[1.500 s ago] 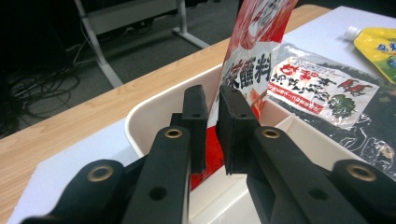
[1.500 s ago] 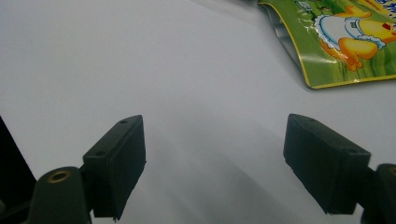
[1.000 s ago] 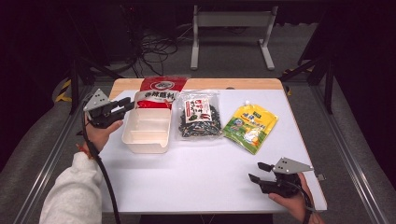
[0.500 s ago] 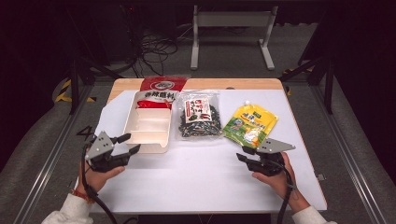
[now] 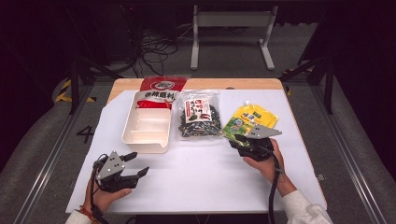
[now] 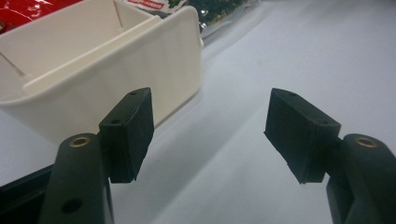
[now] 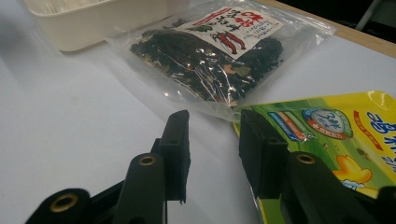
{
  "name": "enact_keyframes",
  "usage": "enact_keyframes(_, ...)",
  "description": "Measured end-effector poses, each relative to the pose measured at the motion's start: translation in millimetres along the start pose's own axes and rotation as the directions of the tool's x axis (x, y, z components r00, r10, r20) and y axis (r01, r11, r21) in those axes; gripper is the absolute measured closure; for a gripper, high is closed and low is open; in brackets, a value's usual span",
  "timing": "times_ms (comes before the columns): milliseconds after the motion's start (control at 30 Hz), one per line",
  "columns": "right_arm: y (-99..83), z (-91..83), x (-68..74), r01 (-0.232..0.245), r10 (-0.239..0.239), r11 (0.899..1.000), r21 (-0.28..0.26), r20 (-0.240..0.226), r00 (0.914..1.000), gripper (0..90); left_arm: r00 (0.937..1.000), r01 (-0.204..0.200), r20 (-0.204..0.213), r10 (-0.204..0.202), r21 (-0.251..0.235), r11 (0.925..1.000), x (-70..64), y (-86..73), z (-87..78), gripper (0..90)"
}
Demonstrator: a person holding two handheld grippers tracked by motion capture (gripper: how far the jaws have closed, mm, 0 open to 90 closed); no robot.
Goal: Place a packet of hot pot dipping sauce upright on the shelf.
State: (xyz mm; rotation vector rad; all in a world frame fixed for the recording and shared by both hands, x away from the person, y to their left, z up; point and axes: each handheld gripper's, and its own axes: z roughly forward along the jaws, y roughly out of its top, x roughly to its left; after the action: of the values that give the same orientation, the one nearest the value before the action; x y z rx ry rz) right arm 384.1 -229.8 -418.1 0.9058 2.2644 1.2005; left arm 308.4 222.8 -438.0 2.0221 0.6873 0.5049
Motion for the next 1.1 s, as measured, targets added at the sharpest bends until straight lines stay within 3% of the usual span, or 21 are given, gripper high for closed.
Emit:
enact_keyframes(233, 3.4, 12.9, -3.6, 0.000, 0.000, 1.000, 0.009, -0.007, 1.0000, 63.6, 0.9997, -0.018, 0.017, 0.018, 0.025, 0.9995, -1.9, -1.0, 8.0, 31.2)
enact_keyframes(267, 3.6, 17.0, -4.7, -0.005, 0.005, 1.000, 0.013, -0.001, 1.0000, 58.4, 0.9994, -0.029, 0.017, 0.029, 0.030, 0.9991, -2.2, -0.6, 8.5, 30.9)
enact_keyframes(433, 3.3, 24.3, -6.6, -0.010, 0.010, 1.000, 0.024, 0.011, 0.9999, 56.7, 0.9993, -0.024, 0.030, 0.023, 0.026, 0.9994, -0.1, -0.8, 8.8, 30.6)
enact_keyframes(567, 4.2, 33.4, -5.2, -0.005, 0.006, 0.999, 0.047, -0.013, 0.9999, 53.8, 0.9992, -0.022, 0.034, 0.021, 0.028, 0.9994, -0.1, -0.8, 10.0, 30.2)
enact_keyframes(833, 6.1, 54.4, -3.9, -0.018, 0.019, 0.995, 0.101, -0.015, 0.9997, 41.8, 0.9978, -0.030, 0.060, 0.027, 0.034, 0.9990, -1.0, -0.7, 12.9, 30.0)
enact_keyframes(1100, 7.8, 67.3, -1.2, 0.000, 0.002, 0.991, 0.132, -0.017, 0.9999, 44.9, 0.9976, -0.023, 0.066, 0.021, 0.035, 0.9991, -1.4, -0.7, 13.2, 29.7)
